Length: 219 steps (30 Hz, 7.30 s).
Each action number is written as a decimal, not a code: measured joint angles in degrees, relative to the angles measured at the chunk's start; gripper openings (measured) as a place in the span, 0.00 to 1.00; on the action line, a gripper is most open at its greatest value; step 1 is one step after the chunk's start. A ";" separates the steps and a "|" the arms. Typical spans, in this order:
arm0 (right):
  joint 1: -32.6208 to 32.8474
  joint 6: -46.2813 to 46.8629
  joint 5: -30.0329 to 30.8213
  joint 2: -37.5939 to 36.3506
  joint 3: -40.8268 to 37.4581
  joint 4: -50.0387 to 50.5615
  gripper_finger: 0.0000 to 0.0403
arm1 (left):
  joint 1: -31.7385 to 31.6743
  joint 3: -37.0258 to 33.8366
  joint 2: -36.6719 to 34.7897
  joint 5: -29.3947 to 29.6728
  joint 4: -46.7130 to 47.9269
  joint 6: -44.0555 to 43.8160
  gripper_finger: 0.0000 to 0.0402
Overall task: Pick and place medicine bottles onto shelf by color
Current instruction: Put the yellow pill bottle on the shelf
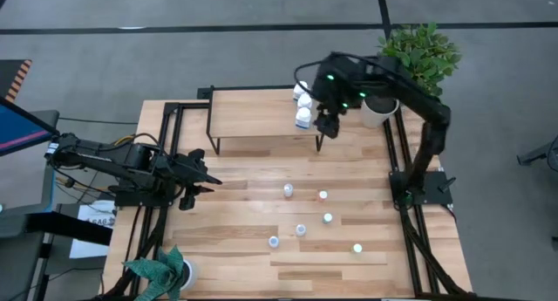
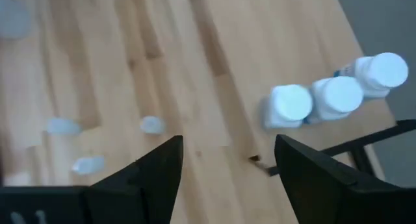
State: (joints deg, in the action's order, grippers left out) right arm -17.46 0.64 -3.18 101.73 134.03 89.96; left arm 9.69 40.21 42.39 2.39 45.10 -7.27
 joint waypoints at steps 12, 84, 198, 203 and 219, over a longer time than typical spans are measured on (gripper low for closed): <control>18.70 15.97 4.69 -17.94 -26.54 -0.06 0.66 | -0.01 0.00 0.00 0.90 -0.02 -0.07 0.27; 63.81 93.35 7.26 0.68 -65.85 -32.01 0.53 | -0.01 0.00 -0.01 3.02 -4.30 4.70 0.27; -4.83 -28.61 4.27 19.29 -5.90 -53.43 0.29 | -0.01 -0.02 -0.02 2.99 -3.42 7.04 0.27; -4.90 -29.19 4.76 22.94 -1.29 -44.57 0.29 | -0.01 -0.02 0.00 3.00 -3.36 7.04 0.27; -6.09 -23.22 4.38 22.17 -1.68 -24.74 0.29 | -0.01 -0.02 0.00 3.00 -3.40 7.48 0.27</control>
State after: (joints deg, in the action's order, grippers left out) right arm -23.55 -22.58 1.20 123.90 132.35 65.22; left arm 9.67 40.18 42.39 5.39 41.69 0.21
